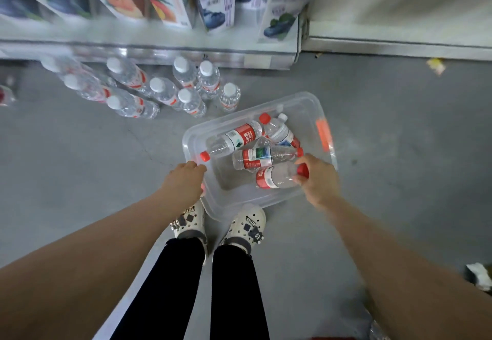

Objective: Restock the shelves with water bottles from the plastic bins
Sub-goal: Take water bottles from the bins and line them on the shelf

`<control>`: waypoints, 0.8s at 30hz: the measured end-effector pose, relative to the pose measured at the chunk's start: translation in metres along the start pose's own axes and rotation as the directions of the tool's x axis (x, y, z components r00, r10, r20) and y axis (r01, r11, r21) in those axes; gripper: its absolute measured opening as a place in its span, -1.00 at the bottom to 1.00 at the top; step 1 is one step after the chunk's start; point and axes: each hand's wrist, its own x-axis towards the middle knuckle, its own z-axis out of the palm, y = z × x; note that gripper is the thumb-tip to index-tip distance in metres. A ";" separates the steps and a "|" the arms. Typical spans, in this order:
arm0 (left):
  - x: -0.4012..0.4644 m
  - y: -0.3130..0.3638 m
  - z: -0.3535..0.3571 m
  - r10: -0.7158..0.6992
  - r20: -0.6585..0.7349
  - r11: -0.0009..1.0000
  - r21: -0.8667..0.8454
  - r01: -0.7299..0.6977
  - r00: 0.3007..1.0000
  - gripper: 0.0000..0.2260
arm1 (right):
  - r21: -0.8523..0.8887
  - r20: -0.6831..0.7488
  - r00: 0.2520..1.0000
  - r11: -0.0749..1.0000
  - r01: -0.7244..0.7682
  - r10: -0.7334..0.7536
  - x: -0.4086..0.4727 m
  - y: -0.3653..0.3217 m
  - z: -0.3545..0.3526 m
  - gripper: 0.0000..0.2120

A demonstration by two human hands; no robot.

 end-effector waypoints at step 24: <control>-0.446 0.112 -0.351 0.213 -0.501 0.444 -0.715 -0.540 0.839 -0.26 | 0.284 -0.346 0.825 0.788 0.546 -0.447 -0.338 -0.349 -0.439 -0.39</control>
